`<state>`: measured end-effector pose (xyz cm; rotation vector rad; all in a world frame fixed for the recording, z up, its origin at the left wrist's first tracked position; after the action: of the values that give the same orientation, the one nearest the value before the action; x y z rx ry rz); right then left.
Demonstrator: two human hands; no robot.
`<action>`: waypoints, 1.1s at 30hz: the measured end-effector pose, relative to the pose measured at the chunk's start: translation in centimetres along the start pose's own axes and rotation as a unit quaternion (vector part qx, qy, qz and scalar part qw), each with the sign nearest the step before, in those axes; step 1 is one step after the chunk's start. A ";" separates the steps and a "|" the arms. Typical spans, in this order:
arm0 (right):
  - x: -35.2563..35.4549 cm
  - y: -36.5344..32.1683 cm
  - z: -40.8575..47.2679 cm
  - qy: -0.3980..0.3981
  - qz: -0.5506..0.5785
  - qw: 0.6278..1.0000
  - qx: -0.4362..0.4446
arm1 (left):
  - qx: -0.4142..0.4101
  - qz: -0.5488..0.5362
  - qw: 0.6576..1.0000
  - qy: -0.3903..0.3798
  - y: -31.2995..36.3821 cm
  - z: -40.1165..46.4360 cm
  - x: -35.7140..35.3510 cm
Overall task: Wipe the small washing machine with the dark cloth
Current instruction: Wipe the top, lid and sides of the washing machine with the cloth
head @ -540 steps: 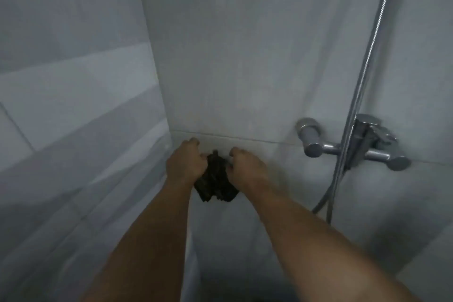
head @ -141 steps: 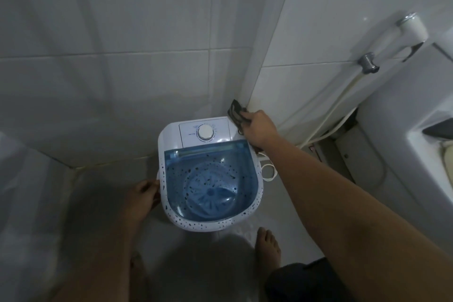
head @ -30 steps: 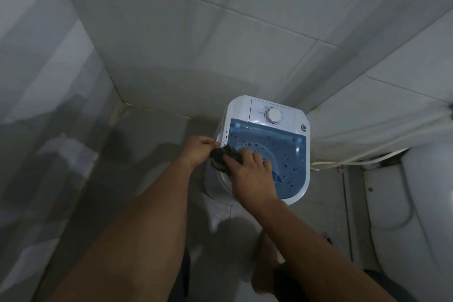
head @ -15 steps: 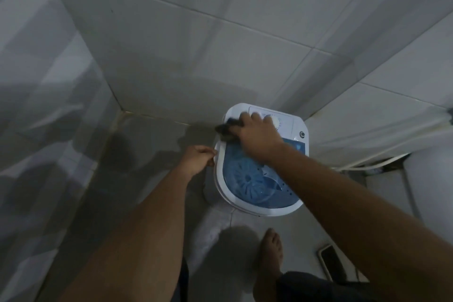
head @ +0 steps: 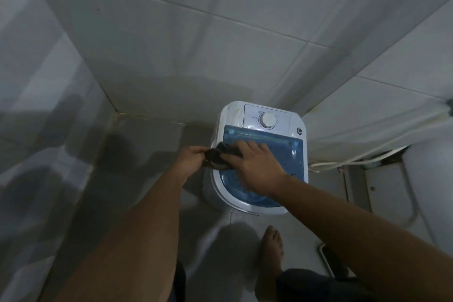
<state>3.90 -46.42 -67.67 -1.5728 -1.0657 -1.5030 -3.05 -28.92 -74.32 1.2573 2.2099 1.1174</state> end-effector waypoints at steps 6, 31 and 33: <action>1.8 3.4 8.3 -0.016 -0.032 0.987 -0.154 | -0.010 -0.002 1.000 -0.003 -0.5 0.1 0.3; -1.2 0.0 5.0 0.080 0.027 0.988 -0.129 | -0.015 -0.020 1.000 -0.014 -0.8 -0.3 0.1; -1.5 0.0 3.6 0.077 0.027 0.994 -0.071 | -0.031 -0.018 0.999 -0.013 -1.1 -0.3 0.0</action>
<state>5.40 -43.27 -69.48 -1.5401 -0.8400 -1.6653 -3.81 -29.36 -74.98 1.1956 2.1526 1.1401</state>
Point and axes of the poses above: each hand's wrist, its own z-axis towards the middle knuckle, its own x-axis out of the back of the hand, y = z × x, the point moved 1 cm from there along z, towards the middle knuckle, and after that the axes turned 5 degrees about y, right-handed, at the moved point
